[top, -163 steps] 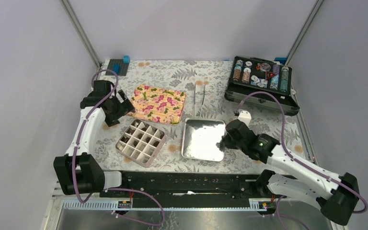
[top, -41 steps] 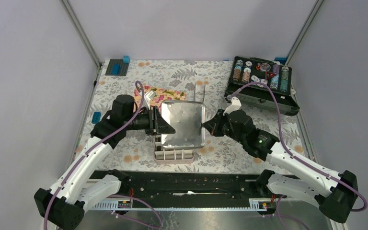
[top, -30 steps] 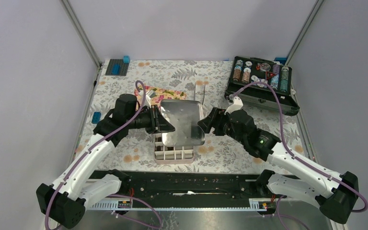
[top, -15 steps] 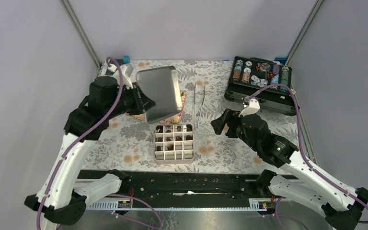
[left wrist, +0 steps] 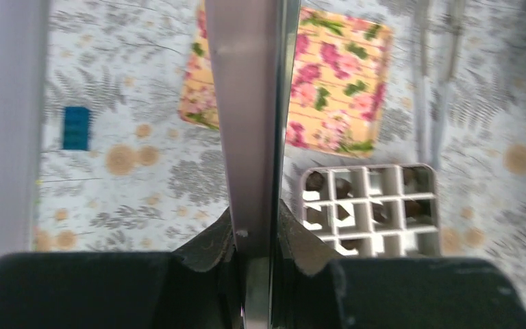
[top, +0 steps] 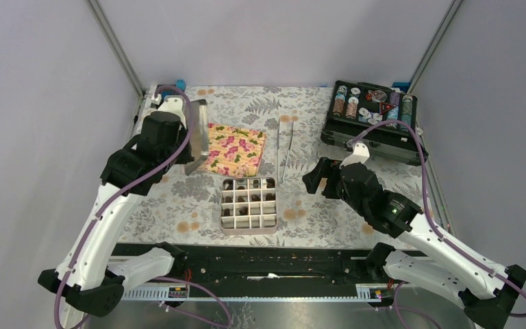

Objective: Pack the chocolate

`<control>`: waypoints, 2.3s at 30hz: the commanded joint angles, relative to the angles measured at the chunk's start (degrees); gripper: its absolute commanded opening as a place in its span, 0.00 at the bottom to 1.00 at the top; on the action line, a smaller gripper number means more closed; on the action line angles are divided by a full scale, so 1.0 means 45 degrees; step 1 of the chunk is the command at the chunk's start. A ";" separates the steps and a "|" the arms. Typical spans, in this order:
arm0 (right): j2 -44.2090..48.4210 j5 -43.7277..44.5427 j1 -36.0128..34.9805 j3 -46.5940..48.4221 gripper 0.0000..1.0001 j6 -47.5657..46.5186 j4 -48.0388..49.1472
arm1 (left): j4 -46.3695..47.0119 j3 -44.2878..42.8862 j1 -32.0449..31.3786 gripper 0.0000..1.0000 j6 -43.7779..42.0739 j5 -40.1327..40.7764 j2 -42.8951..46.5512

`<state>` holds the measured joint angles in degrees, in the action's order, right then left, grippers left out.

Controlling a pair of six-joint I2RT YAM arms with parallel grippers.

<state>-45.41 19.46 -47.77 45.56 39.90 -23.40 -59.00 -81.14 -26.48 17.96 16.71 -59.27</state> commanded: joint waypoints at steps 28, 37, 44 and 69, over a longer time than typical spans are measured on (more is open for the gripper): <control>0.1137 0.1674 -0.0089 -0.0349 0.93 0.0478 -0.1499 | -0.5501 -0.0177 -1.0795 0.00 0.8687 1.2231 -0.4977; 0.3979 0.3688 -0.0088 -0.0499 0.94 0.1219 -0.3803 | -0.5495 0.0300 -1.1719 0.00 0.9433 1.2252 -0.5632; 0.5381 0.4726 -0.0088 -0.0091 0.94 0.1699 -0.6024 | -0.4689 0.1830 -1.2689 0.00 0.7477 1.4053 -0.4961; 0.5413 0.4209 -0.0077 -0.0261 0.94 0.2076 -0.5602 | -0.4236 0.3857 -1.3725 0.00 0.6651 1.4187 -0.8558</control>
<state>-20.95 37.87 -47.86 43.51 48.10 -50.33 -71.88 -62.06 -88.01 39.81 76.82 -94.61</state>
